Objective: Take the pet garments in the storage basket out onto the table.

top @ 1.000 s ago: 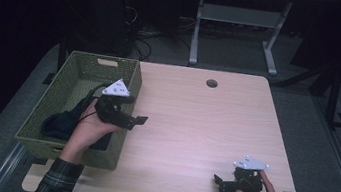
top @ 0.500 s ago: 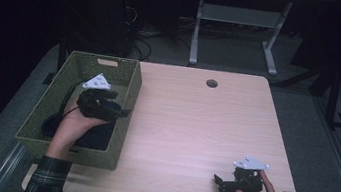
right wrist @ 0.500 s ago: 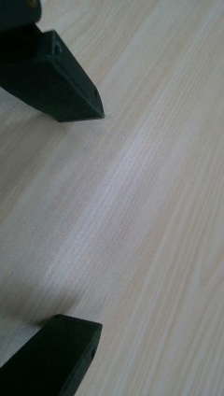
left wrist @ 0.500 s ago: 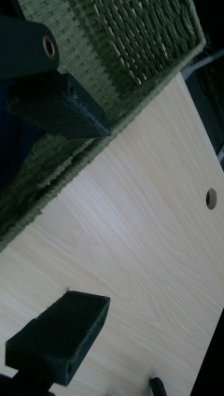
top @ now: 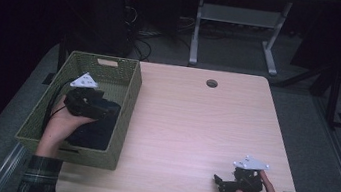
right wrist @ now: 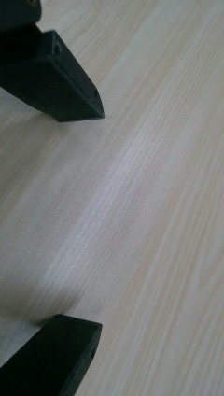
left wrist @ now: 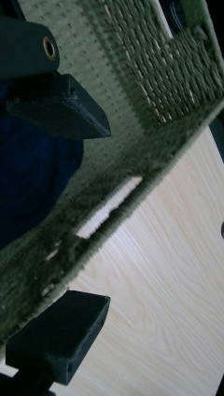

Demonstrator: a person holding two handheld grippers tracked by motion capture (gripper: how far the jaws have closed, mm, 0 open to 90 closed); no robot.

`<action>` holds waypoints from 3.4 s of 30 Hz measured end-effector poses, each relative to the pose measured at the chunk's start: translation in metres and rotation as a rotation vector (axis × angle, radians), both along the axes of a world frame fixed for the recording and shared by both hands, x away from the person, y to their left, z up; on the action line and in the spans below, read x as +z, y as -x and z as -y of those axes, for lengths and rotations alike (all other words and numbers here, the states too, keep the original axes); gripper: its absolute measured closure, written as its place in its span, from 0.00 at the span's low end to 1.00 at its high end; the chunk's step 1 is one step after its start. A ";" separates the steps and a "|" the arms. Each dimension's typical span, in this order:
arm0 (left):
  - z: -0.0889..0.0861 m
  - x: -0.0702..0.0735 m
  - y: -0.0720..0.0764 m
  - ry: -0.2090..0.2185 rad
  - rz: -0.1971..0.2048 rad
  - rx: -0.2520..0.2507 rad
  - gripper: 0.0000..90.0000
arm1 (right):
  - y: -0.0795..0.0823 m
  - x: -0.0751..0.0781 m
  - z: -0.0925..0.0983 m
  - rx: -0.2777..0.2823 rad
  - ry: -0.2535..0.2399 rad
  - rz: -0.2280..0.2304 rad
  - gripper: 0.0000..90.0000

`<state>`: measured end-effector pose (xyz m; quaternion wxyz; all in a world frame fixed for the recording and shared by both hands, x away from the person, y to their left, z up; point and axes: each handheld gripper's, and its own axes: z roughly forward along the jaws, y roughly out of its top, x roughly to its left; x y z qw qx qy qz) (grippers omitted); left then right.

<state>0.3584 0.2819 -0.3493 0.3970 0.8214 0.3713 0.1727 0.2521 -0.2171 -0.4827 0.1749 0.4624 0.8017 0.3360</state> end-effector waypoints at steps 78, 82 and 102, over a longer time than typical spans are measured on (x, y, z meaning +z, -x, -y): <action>-0.032 -0.066 -0.022 -0.286 -0.466 0.165 0.77 | 0.000 0.000 0.000 0.000 0.000 -0.001 0.00; -0.033 -0.062 -0.022 -0.273 -0.457 0.165 0.80 | 0.000 0.000 0.000 0.000 0.000 0.000 0.00; -0.053 -0.024 -0.010 0.018 -0.314 0.133 0.80 | 0.000 0.000 0.000 0.000 0.000 0.000 0.00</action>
